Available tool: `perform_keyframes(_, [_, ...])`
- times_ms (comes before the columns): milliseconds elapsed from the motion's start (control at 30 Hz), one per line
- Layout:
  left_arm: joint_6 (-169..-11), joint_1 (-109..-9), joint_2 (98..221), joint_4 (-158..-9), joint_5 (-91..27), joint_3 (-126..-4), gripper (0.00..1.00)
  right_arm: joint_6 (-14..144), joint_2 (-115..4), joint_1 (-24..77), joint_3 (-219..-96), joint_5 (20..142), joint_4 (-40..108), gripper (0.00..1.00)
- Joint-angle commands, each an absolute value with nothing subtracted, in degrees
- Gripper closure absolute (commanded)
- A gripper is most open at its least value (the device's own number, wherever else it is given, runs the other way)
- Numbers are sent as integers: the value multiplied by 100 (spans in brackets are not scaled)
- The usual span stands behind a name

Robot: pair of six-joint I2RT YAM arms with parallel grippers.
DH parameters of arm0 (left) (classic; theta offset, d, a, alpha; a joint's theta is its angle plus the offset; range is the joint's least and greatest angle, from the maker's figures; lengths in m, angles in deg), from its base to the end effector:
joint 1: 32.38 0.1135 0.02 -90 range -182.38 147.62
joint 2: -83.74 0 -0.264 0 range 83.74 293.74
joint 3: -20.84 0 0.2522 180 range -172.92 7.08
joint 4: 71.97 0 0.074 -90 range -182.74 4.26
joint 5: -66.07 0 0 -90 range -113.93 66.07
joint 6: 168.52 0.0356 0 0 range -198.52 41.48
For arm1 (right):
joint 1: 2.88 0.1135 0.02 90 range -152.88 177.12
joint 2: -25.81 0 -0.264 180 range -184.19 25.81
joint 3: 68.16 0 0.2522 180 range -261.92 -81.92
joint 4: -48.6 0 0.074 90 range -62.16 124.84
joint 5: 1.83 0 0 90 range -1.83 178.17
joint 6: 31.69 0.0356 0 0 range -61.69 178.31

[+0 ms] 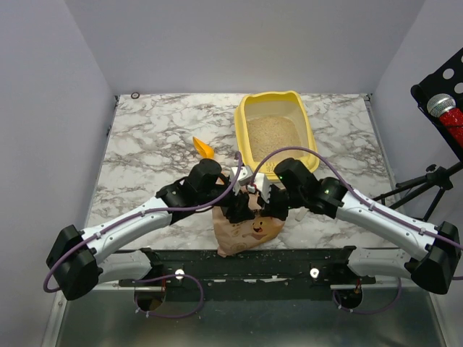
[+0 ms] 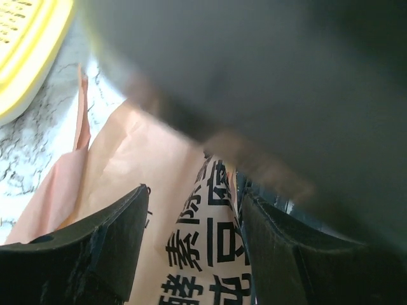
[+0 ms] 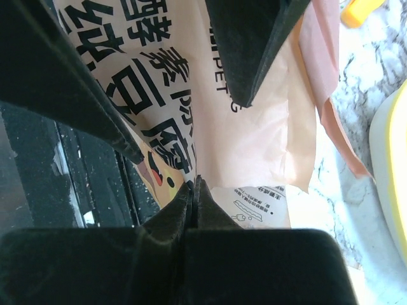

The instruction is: Fill the litter box with clean litter

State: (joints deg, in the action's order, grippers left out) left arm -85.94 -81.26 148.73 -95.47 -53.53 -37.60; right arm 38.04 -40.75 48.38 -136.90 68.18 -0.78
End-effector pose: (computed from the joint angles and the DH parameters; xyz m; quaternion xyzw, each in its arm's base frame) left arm 0.1510 -0.1997 0.2714 0.4158 0.7381 -0.4230 0.3215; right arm 0.1407 0.1948 0.2865 -0.5873 0.7070 0.2517 0.3031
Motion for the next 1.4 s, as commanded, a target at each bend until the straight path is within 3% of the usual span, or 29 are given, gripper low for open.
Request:
perform_keyframes(0, [-8071, -8336, 15388, -10552, -6039, -3572, 32, 3792, -3852, 4818, -13835, 6655, 698, 100])
perform_keyframes(333, [-7940, -8327, 16477, -10859, -6216, -3959, 43, 3862, -3404, 4757, -13659, 6988, 706, 100])
perform_keyframes(933, [-8053, -8555, 16346, -11052, -6339, -4301, 42, 5084, -2359, 4291, -12763, 7964, 1225, 100])
perform_keyframes(1367, [-8493, -8757, 16064, -10788, -6225, -4266, 40, 5216, -2121, 4291, -12551, 7877, 1330, 100])
